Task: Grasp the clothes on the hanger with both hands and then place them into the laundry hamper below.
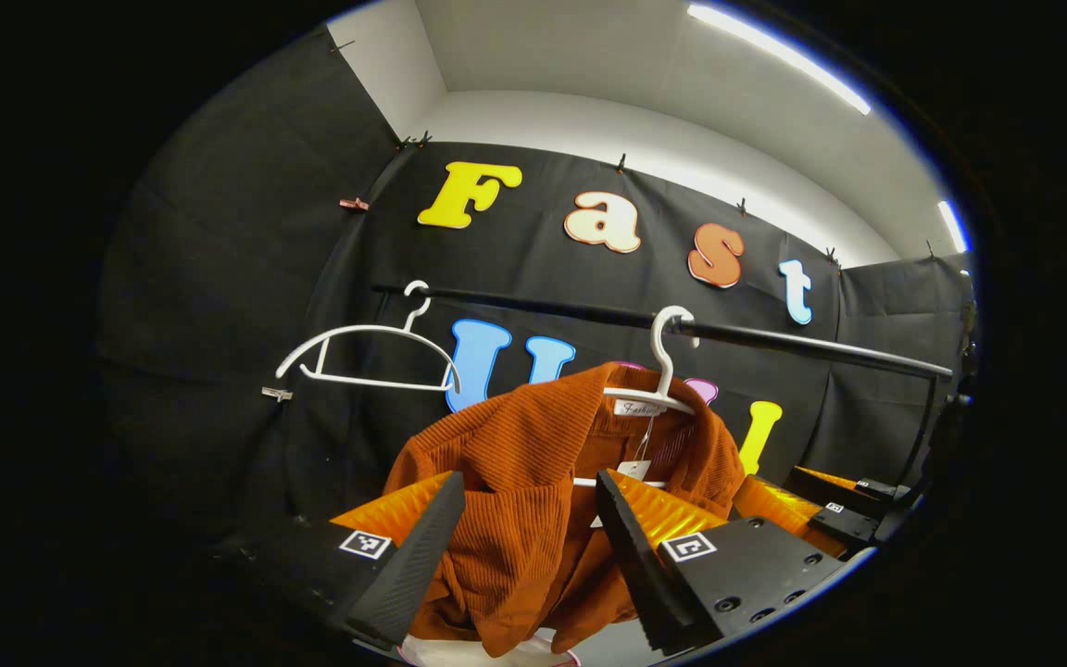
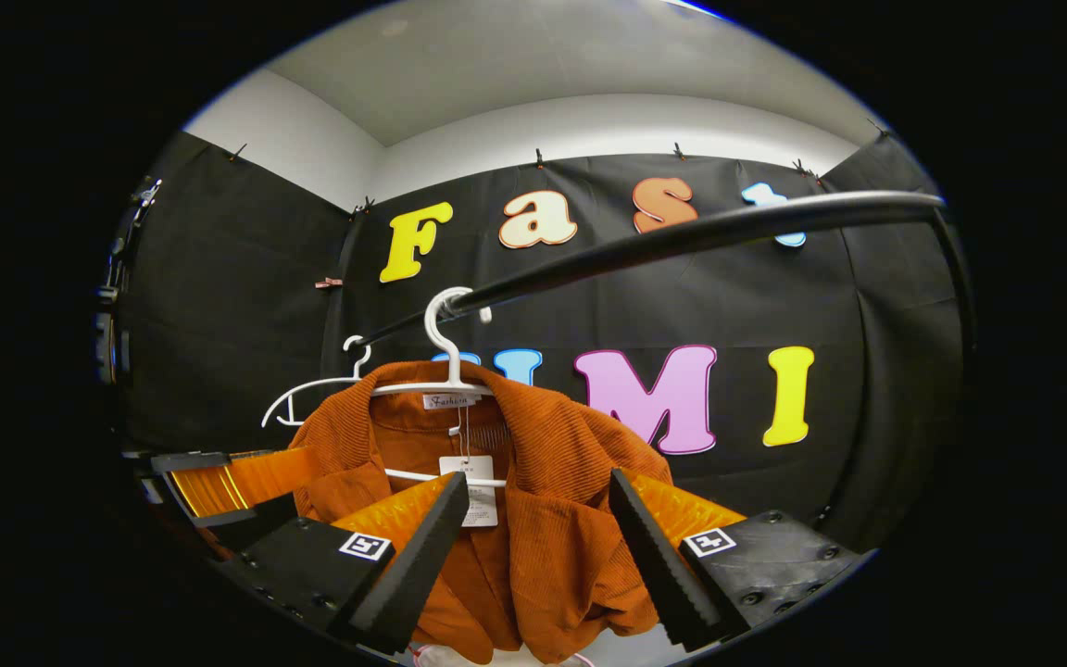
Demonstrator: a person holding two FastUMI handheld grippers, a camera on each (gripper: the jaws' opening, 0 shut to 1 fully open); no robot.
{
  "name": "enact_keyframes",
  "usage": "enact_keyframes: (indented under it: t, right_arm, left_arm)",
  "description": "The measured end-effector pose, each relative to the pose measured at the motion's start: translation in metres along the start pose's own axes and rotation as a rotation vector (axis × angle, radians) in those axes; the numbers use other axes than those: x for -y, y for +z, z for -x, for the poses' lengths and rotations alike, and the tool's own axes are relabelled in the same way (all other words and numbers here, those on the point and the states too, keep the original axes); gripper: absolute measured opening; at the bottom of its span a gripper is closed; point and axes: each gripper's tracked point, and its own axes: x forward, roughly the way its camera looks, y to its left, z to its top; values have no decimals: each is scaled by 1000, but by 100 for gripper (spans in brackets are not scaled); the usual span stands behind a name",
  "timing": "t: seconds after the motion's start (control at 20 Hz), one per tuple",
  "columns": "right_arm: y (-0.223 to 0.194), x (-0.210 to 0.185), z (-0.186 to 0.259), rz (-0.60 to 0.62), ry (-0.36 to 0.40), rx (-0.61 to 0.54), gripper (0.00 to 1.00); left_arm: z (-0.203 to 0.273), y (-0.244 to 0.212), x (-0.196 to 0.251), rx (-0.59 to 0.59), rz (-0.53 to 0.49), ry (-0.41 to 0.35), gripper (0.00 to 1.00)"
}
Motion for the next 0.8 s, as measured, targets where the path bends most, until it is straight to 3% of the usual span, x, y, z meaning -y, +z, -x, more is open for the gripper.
enact_keyframes:
  t: [0.35,0.55,0.8]
  right_arm:
    - [-34,6,-32,-38,43,-66,99]
    - [-53,6,-42,-51,63,-113,99]
    - [-63,6,-58,-73,63,-130,100]
  left_arm:
    - [-35,-20,-16,-25,6,49,90]
    - [-47,-31,1,-47,29,8,90]
    - [-67,-42,8,-63,17,32,90]
